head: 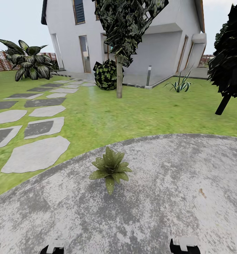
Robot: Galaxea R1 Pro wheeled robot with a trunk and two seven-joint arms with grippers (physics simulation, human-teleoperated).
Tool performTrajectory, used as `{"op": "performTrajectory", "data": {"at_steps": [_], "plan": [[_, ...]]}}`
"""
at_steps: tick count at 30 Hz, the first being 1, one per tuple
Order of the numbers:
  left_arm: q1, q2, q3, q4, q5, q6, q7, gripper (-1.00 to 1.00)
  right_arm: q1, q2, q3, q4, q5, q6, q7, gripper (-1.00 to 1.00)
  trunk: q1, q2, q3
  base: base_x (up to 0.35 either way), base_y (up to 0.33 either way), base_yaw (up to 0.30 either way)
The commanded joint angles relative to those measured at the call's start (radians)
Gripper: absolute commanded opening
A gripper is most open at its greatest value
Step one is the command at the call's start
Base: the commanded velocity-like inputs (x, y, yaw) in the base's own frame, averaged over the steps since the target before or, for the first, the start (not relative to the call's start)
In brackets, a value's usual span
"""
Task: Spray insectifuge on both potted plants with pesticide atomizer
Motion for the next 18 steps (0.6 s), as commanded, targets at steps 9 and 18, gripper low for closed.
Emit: {"op": "performTrajectory", "data": {"at_steps": [9, 18], "plan": [[0.004, -0.016, -0.002, 0.013, 0.047, -0.001, 0.000, -1.00, -0.001, 0.006, -0.011, 0.038, 0.003, -0.004, -0.005, 1.00, 0.000, 0.000, -0.001, 0.000, 0.000, -0.062], [0.005, -0.009, -0.002, 0.014, 0.045, -0.005, -0.002, -1.00, -0.001, 0.006, -0.012, 0.069, 0.001, -0.005, -0.005, 1.00, 0.000, 0.000, -0.001, -0.002, 0.000, -0.260]]}}
